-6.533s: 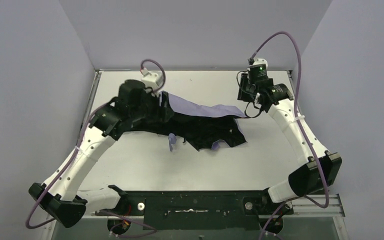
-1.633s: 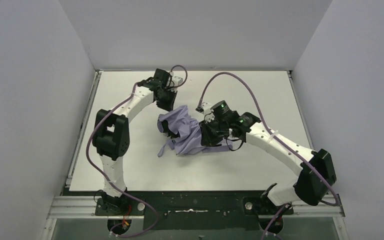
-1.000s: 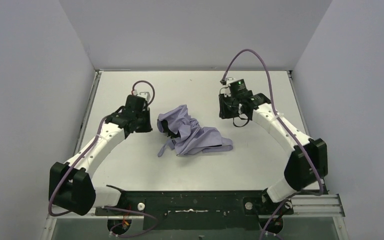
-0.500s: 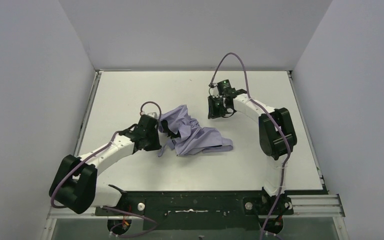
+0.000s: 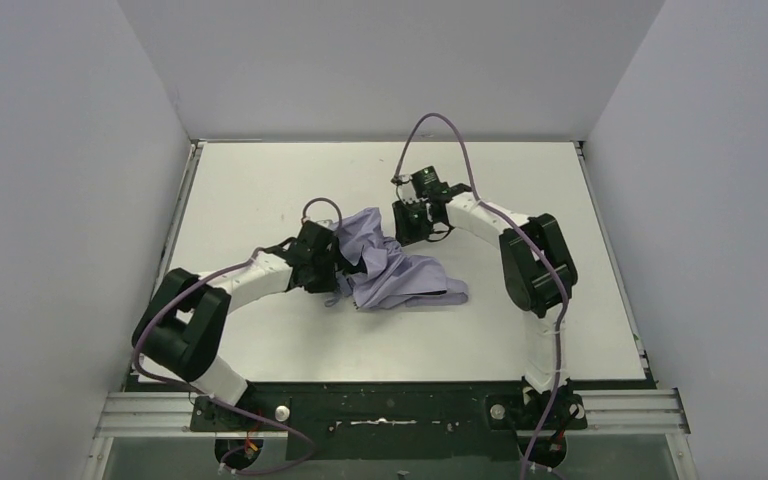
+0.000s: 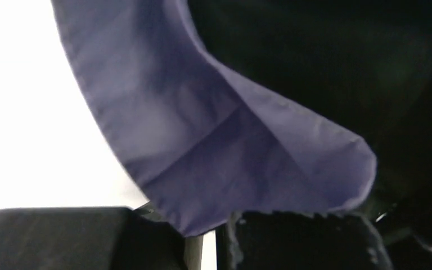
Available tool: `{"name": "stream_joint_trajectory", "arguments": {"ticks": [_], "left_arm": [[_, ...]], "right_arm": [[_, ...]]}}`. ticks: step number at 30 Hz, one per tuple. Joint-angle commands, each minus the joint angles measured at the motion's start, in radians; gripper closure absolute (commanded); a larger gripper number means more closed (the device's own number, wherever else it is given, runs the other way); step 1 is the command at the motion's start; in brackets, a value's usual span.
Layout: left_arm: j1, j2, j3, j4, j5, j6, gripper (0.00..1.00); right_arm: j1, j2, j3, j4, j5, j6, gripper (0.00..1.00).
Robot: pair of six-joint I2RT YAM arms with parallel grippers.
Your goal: Put away the umbrella
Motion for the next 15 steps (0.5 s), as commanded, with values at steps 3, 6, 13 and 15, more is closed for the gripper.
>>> {"name": "stream_joint_trajectory", "arguments": {"ticks": [3, 6, 13, 15], "left_arm": [[-0.004, 0.11, 0.188, 0.032, 0.073, 0.085, 0.94], [-0.006, 0.157, 0.244, 0.031, 0.093, 0.1, 0.94], [-0.006, 0.247, 0.389, -0.002, 0.139, 0.152, 0.93], [-0.006, 0.272, 0.433, -0.025, 0.144, 0.169, 0.93]], "right_arm": [[0.026, -0.057, -0.038, 0.027, -0.025, -0.03, 0.82], [0.032, -0.106, -0.117, 0.055, -0.006, -0.02, 0.82], [0.021, -0.231, -0.252, 0.077, 0.09, 0.019, 0.82], [0.009, -0.261, -0.277, 0.08, 0.123, 0.037, 0.81]]}}
